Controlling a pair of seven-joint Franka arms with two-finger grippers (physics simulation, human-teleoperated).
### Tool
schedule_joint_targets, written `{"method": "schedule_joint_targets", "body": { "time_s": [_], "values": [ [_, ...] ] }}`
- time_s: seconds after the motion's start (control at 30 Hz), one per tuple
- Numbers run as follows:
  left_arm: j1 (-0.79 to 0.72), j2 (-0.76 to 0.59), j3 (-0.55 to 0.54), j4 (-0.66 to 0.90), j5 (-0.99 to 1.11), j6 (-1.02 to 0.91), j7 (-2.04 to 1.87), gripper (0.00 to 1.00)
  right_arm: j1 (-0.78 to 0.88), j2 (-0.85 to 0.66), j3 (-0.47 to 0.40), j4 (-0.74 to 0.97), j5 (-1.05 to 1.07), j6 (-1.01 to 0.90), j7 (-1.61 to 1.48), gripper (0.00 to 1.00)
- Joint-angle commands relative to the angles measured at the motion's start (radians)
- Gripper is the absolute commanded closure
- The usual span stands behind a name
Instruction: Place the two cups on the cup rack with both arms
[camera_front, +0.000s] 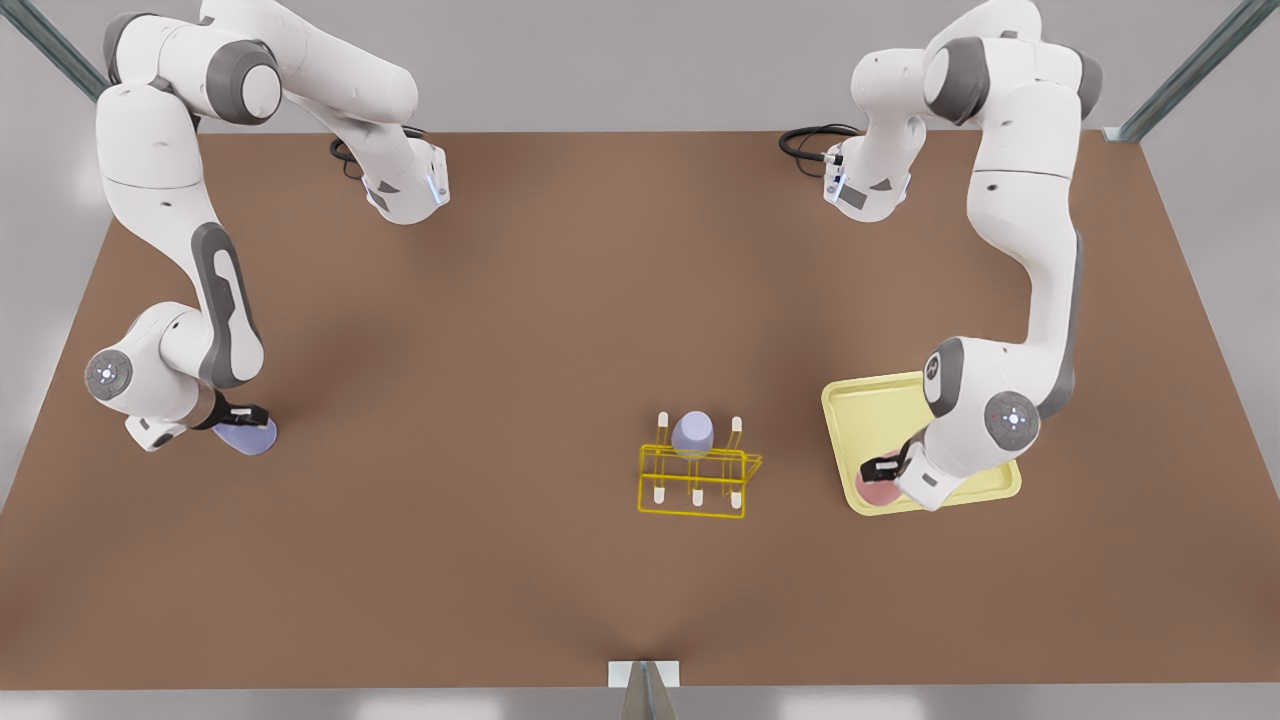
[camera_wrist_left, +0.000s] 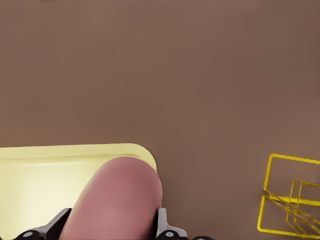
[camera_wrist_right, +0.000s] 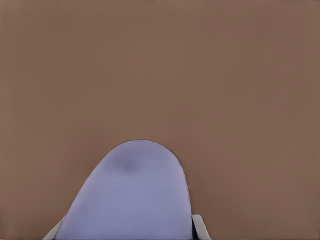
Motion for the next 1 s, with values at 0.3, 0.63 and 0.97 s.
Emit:
{"method": "schedule_joint_targets", "body": {
  "time_s": [0.3,0.63,0.97],
  "values": [
    [-0.042,0.192,-0.120,0.371,-0.051,-0.118,-0.558,0.15,0.026,0.001,0.200,0.198,0.004,-0.114,0.009,0.19],
    [-0.047,0.198,-0.187,0.502,-0.062,-0.193,-0.583,0.15,0.072,0.193,0.452,0.436,0.088,-0.114,0.015,0.18],
    [-0.131,0.225,-0.189,0.502,-0.062,-0.139,-0.604,0.15,0.252,0.242,0.521,0.594,0.321,-0.114,0.030,0.18]
  ]
}}
